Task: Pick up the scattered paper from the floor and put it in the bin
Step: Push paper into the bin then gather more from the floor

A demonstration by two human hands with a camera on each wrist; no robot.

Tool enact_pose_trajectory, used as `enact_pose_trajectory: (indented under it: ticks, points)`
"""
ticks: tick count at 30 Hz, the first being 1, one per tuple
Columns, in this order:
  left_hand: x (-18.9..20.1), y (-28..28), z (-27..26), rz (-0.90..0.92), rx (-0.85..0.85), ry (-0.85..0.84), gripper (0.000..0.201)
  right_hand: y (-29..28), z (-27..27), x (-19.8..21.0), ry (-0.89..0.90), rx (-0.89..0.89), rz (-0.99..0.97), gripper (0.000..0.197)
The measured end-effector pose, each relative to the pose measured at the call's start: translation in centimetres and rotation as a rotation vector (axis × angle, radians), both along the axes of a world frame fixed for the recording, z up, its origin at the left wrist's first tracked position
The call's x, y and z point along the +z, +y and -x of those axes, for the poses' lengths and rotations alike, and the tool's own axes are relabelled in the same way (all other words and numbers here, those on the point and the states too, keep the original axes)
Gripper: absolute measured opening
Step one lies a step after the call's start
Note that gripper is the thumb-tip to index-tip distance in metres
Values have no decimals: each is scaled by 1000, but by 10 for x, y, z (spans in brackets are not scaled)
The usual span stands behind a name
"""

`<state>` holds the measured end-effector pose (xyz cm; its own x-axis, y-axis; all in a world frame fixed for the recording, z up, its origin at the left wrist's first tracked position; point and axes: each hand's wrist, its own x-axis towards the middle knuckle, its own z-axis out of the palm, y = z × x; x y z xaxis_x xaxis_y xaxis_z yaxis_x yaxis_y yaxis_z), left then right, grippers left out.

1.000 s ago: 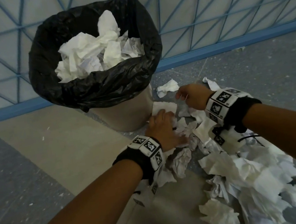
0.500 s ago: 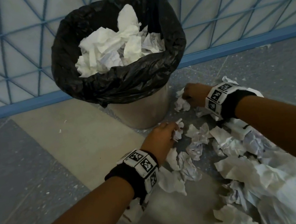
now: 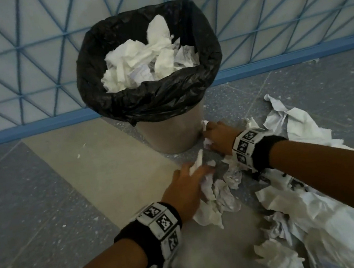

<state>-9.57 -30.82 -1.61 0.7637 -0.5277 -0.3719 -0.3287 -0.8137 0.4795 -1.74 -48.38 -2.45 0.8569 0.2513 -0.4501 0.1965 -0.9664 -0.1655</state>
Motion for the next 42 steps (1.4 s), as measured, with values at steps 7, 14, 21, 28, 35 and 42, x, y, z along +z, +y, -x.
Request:
enact_pose_trajectory:
  ticks: [7,14,21,28,35,42]
  points:
    - [-28,-5,29,-236,-259,-85,56,6,21,2,-42,38,-107,42]
    - [-6,1,-7,-113,-217,-29,33,-16,31,55,-181,-349,-349,34]
    - [126,20,-7,351,-250,-141,40,-51,22,136,-549,-718,-766,37]
    - [245,27,-64,557,-105,-569,32,-22,7,226,-740,-661,-1286,39]
    - [207,17,-126,182,214,-429,43,60,-16,230,-742,-269,-556,32]
    - [211,30,-138,-402,115,-618,41,87,-23,225,-459,-104,-43,37]
